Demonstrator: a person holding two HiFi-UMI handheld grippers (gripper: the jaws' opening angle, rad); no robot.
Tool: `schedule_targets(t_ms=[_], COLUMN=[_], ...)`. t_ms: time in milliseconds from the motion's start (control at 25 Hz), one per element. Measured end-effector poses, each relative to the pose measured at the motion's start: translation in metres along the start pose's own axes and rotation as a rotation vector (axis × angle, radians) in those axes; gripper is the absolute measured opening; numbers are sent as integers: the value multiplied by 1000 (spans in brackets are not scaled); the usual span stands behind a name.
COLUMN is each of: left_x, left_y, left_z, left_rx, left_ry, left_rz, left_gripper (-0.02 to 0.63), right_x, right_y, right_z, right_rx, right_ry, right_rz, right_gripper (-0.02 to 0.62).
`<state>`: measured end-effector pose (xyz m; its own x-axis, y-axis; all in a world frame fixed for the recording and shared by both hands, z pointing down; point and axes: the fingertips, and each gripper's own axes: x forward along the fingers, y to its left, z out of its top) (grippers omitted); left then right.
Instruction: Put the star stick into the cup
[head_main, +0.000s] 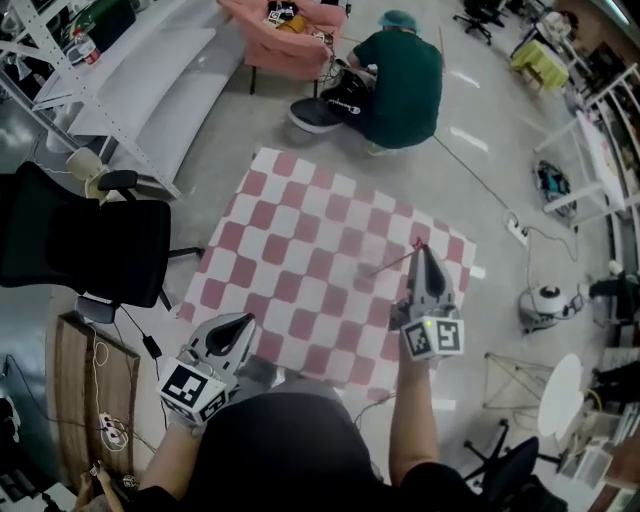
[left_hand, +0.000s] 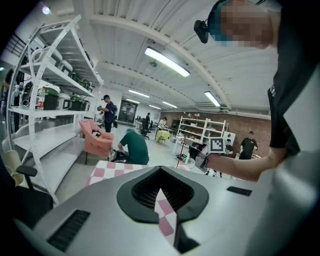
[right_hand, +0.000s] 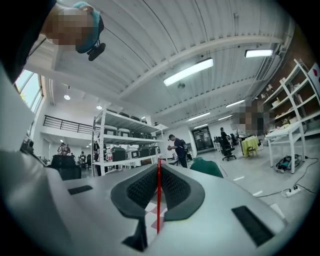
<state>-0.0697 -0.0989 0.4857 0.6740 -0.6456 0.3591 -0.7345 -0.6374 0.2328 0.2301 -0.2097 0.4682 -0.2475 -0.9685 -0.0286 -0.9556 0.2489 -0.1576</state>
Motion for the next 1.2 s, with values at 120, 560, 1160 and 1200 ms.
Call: schedule_targets(t_ms=[120, 560, 1160, 1200], left_x=[-2, 1, 0, 0], left_y=[2, 3, -1, 0], left_z=[-6, -15, -16, -16], left_rx=[-17, -47, -33, -33], left_ry=[4, 9, 13, 11], left_rz=[30, 57, 51, 51], left_gripper=[40, 40, 40, 41], right_x=[9, 18, 14, 14], right_y=[-5, -21, -30, -30], right_z=[-25, -91, -106, -107], right_rx=[14, 64, 88, 87], right_ry=[33, 137, 207, 211], right_rz=[5, -36, -79, -81], right_gripper=[26, 26, 132, 148])
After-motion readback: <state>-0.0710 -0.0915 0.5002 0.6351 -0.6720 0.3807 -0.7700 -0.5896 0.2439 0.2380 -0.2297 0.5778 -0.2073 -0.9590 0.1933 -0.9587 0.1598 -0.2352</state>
